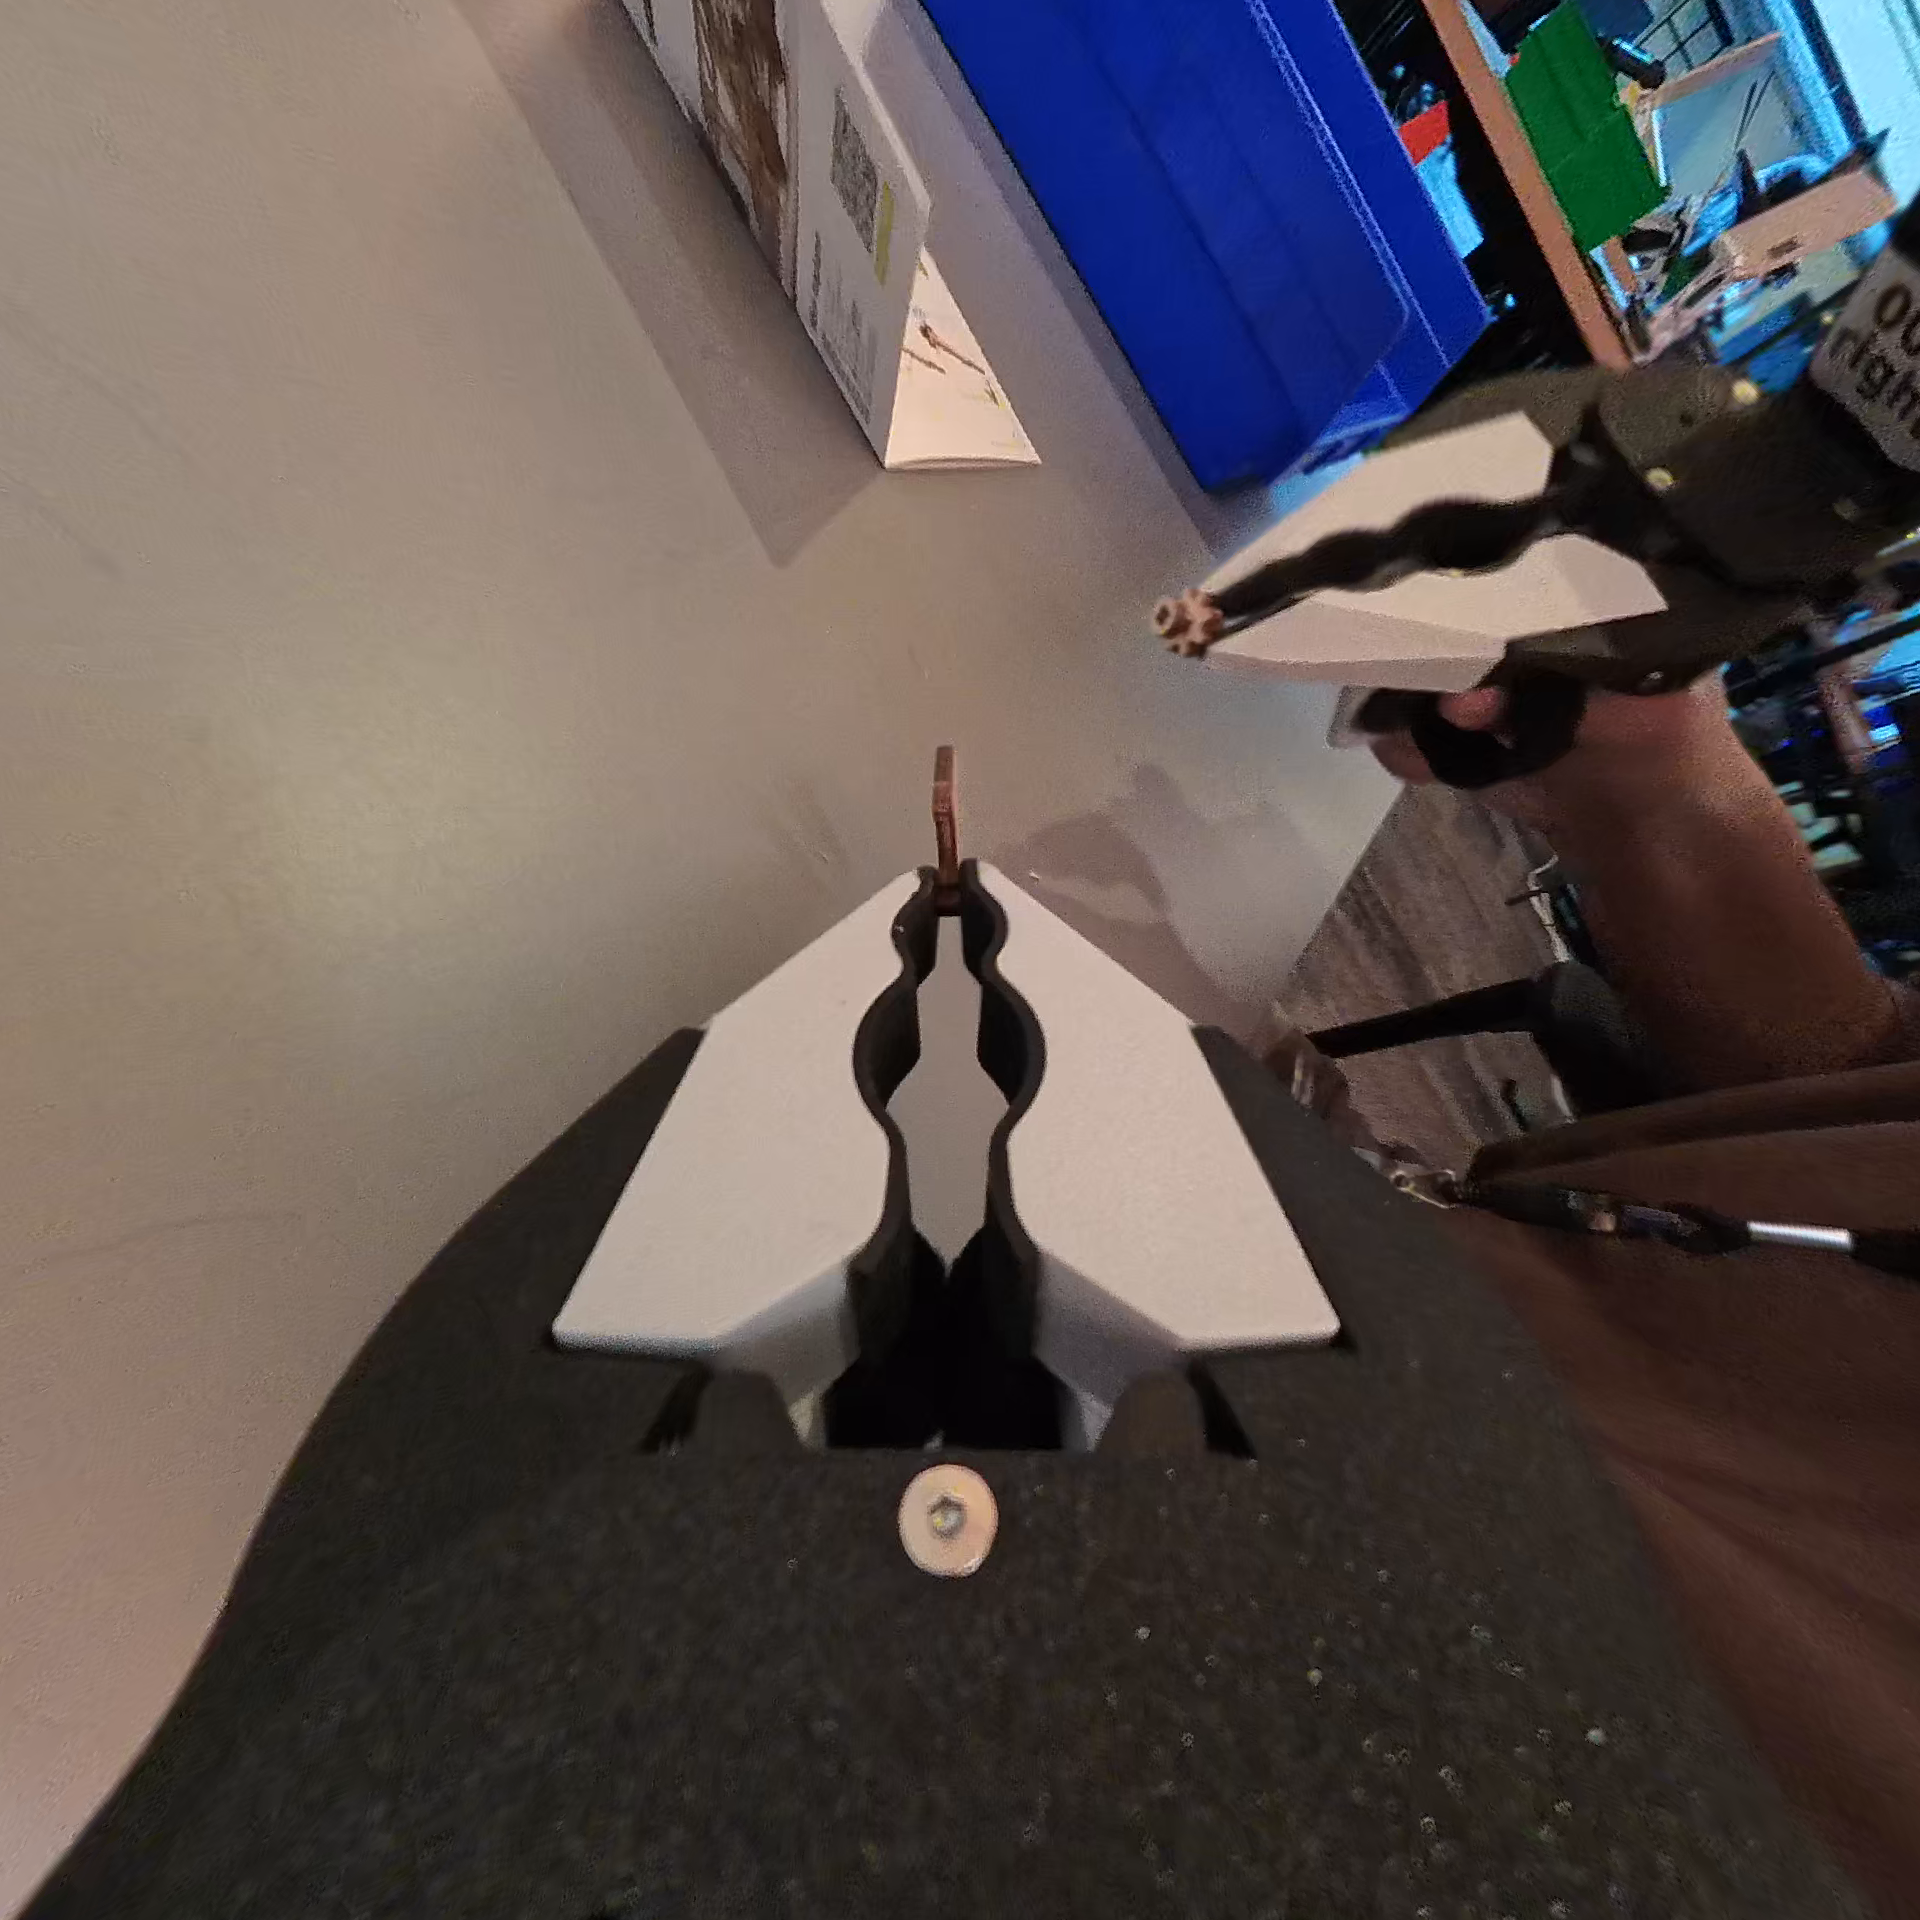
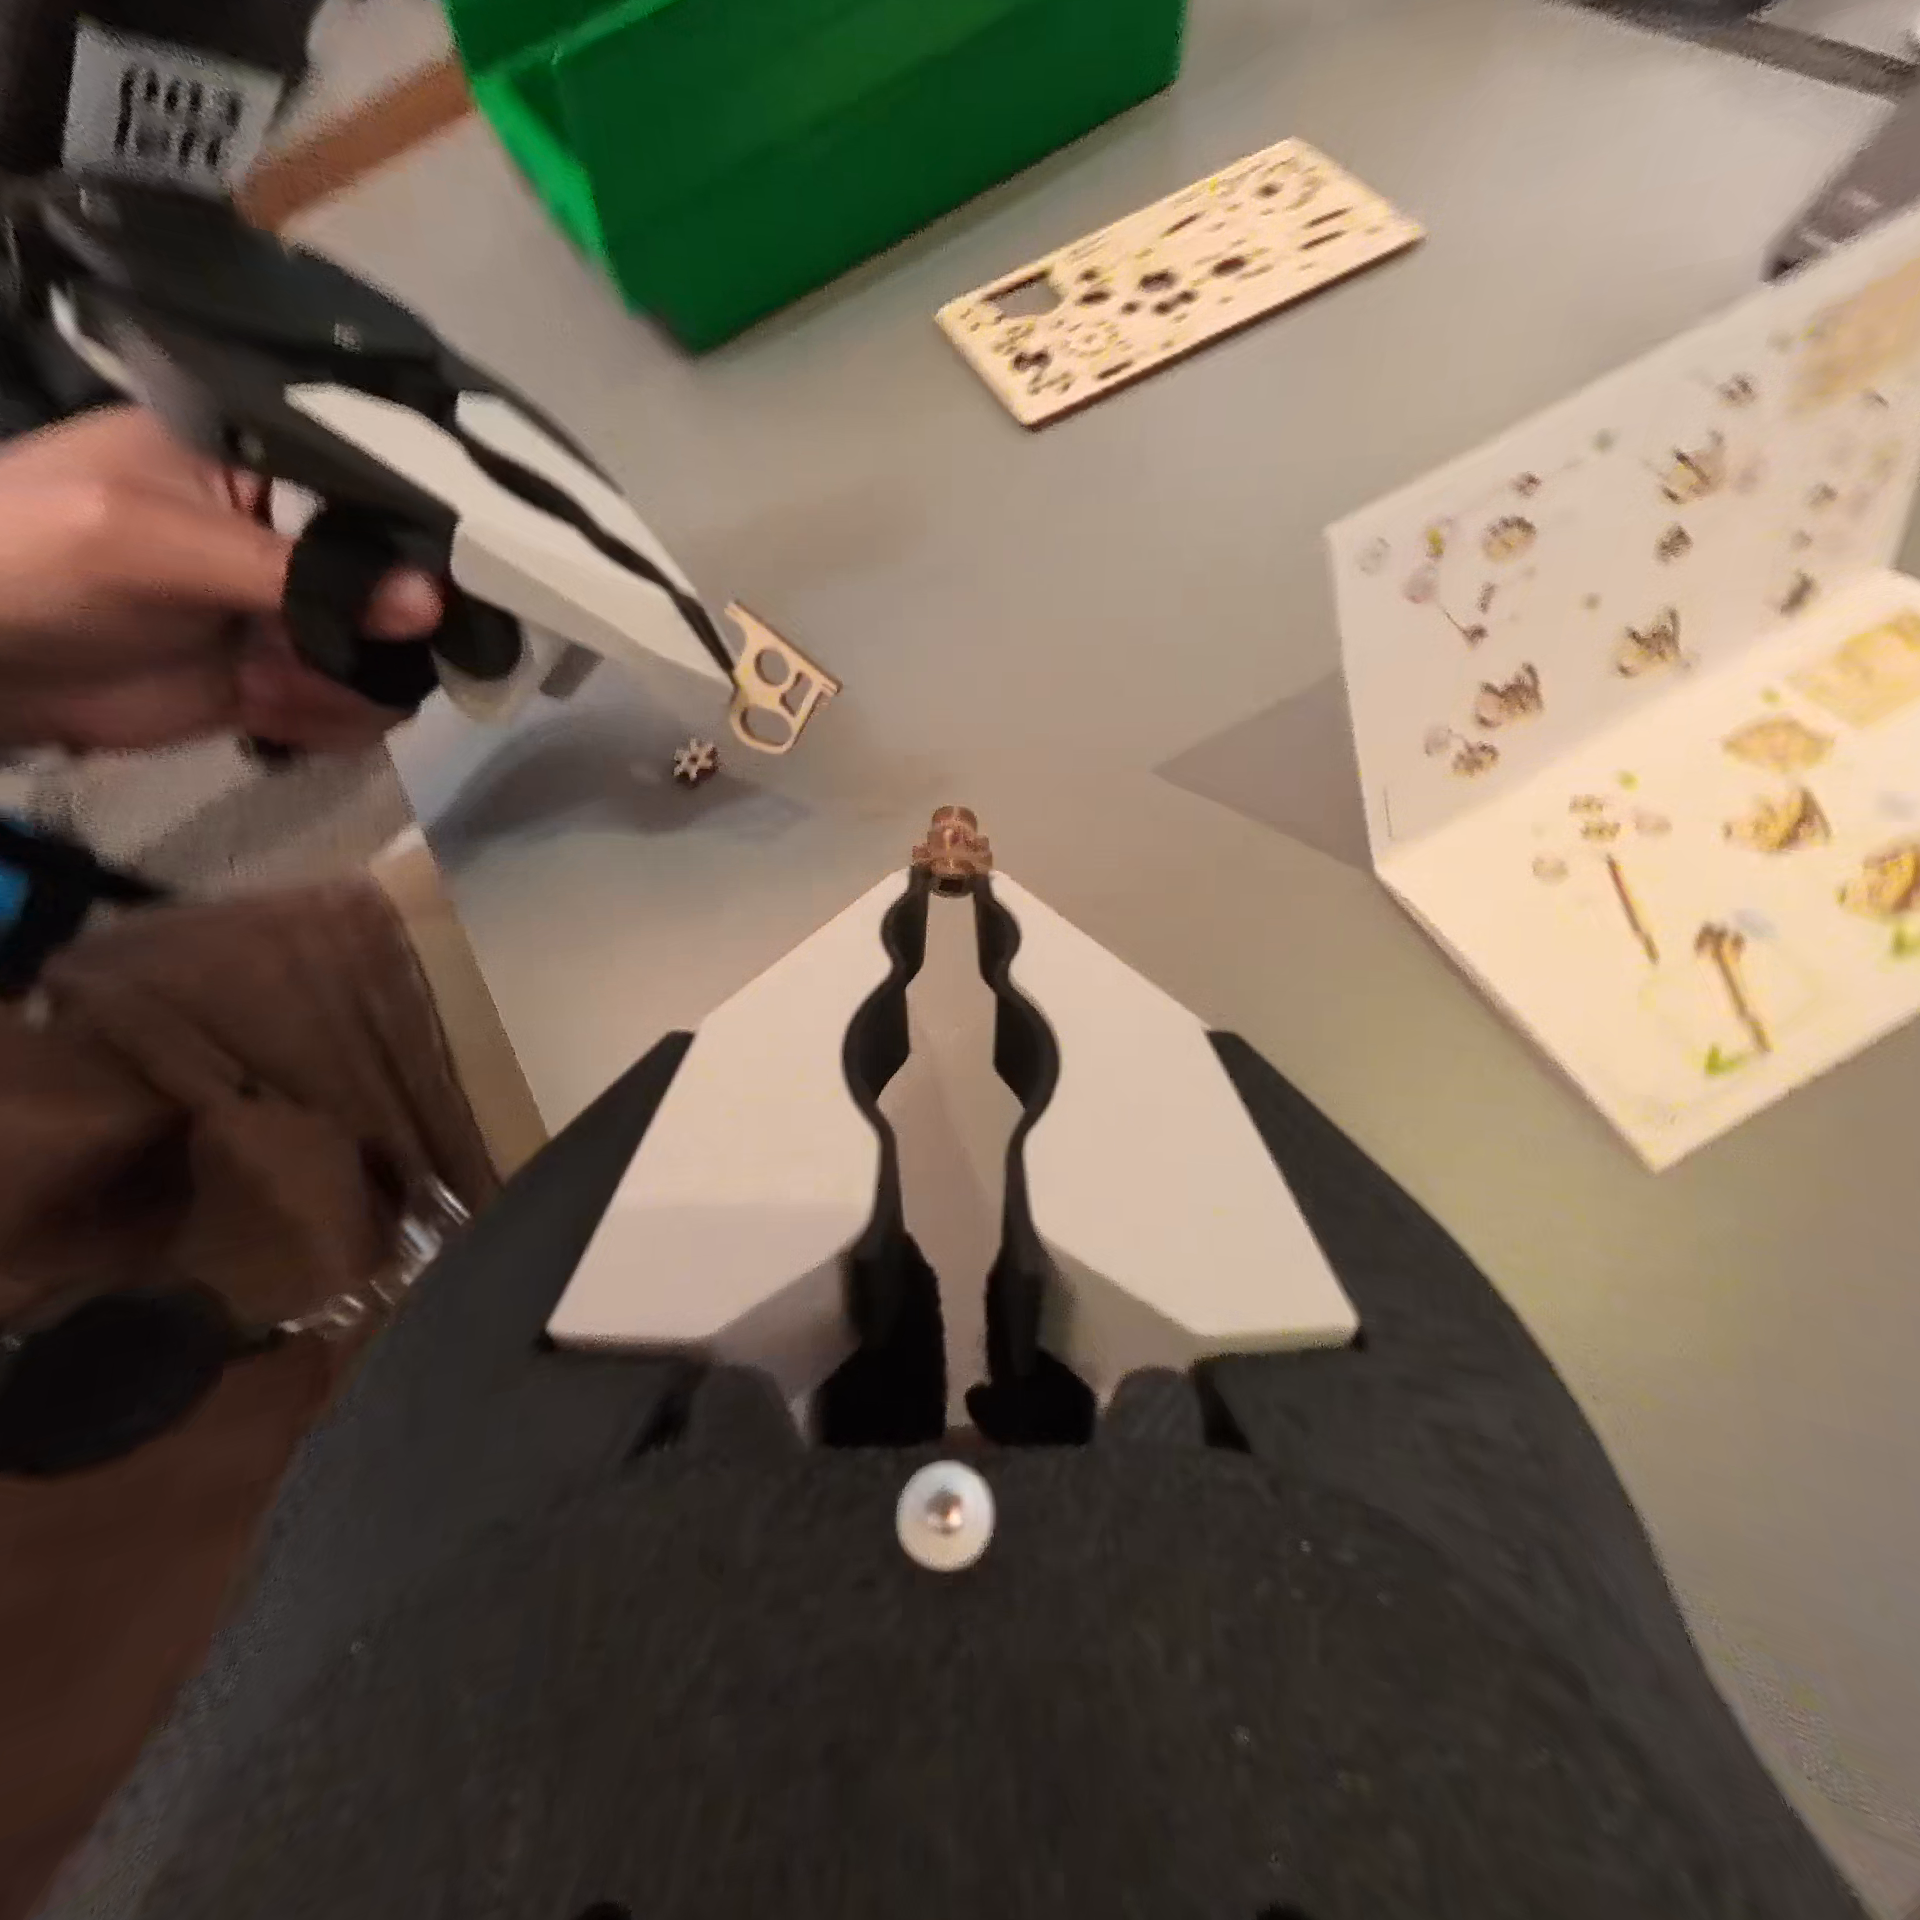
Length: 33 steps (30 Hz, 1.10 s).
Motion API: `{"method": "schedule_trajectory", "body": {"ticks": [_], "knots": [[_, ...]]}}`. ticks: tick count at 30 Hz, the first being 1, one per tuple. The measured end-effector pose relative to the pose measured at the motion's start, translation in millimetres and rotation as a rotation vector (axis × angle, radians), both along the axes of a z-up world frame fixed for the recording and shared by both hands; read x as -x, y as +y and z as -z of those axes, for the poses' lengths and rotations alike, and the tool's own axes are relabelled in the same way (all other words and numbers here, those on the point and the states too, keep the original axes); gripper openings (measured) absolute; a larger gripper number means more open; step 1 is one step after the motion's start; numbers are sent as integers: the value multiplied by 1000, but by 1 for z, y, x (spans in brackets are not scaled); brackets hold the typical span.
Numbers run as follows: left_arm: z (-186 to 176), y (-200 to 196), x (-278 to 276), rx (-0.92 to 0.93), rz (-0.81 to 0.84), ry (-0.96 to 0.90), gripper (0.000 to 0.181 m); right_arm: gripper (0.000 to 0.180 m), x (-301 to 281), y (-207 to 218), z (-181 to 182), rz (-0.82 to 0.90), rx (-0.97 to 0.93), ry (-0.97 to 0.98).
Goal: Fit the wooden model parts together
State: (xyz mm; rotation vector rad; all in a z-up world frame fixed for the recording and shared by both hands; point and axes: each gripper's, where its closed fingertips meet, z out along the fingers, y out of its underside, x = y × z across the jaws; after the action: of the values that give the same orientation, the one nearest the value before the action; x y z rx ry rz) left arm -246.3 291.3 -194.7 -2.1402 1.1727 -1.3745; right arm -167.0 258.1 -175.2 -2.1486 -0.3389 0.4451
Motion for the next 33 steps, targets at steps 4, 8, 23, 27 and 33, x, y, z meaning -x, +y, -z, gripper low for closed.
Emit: {"method": "schedule_trajectory", "body": {"ticks": [4, 8, 23, 27, 33], "knots": [[-3, 3, -14, -66, 11, -15, 1, 8, -7, -12, 1, 104, 7, 79], [-5, -3, -35, -121, 36, -23, 1, 8, -15, -13, 1, 98, 25, 152], [-6, -15, -85, -365, 129, -2, 1, 8, -8, -7, -5, 220, 176, 826], [-7, -23, -85, -434, 158, 0, 1, 8, -9, -3, -2, 266, 184, 867], [-15, -30, -85, -474, 176, -12, 2, 8, -7, -2, -3, 272, 193, 896]]}}
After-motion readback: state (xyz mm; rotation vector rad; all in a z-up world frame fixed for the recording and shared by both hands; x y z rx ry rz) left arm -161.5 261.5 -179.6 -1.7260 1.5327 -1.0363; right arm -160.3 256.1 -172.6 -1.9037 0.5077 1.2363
